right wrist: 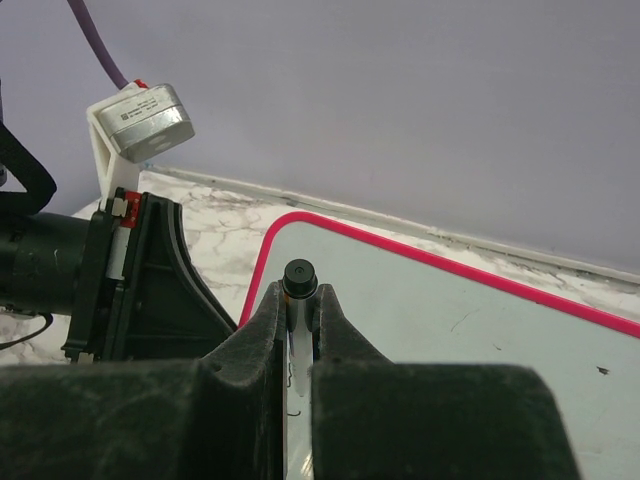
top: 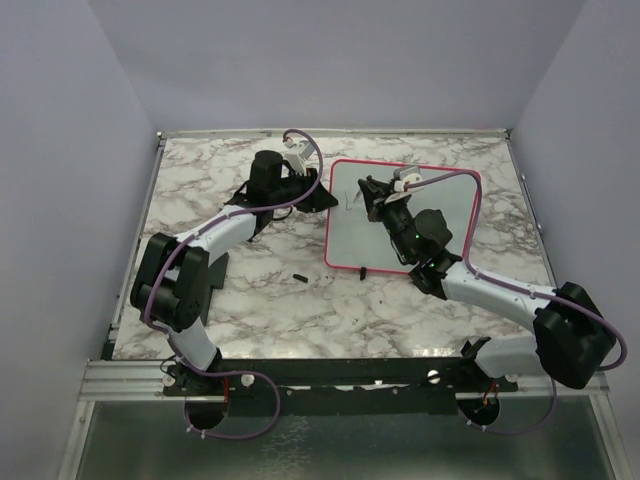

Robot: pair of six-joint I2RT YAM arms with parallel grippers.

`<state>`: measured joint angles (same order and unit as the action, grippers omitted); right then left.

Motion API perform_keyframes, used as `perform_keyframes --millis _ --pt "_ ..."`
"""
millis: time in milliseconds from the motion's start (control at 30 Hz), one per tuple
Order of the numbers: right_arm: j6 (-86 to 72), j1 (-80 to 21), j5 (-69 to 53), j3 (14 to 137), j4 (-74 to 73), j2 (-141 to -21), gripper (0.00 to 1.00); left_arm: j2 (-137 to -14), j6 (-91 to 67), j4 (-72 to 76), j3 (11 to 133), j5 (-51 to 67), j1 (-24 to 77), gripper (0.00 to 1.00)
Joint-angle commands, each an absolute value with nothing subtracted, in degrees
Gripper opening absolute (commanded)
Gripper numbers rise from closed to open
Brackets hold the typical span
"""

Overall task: Write a sentence on the whiteboard
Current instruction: Hold the whiteboard at the center of the board, then write a sentence on the whiteboard.

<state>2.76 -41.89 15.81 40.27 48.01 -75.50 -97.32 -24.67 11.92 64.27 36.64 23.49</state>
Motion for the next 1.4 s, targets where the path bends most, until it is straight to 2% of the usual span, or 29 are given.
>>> perform_keyframes --millis 0,1367 --pt "4.2 -42.6 17.8 41.9 50.2 -76.5 0.01 -97.7 -24.7 13.8 64.2 38.3 24.0 0.26" --pt "8.0 -45.0 22.9 40.7 53.2 -80.0 0.01 -97.2 -24.4 13.8 64.1 37.7 23.9 0.17"
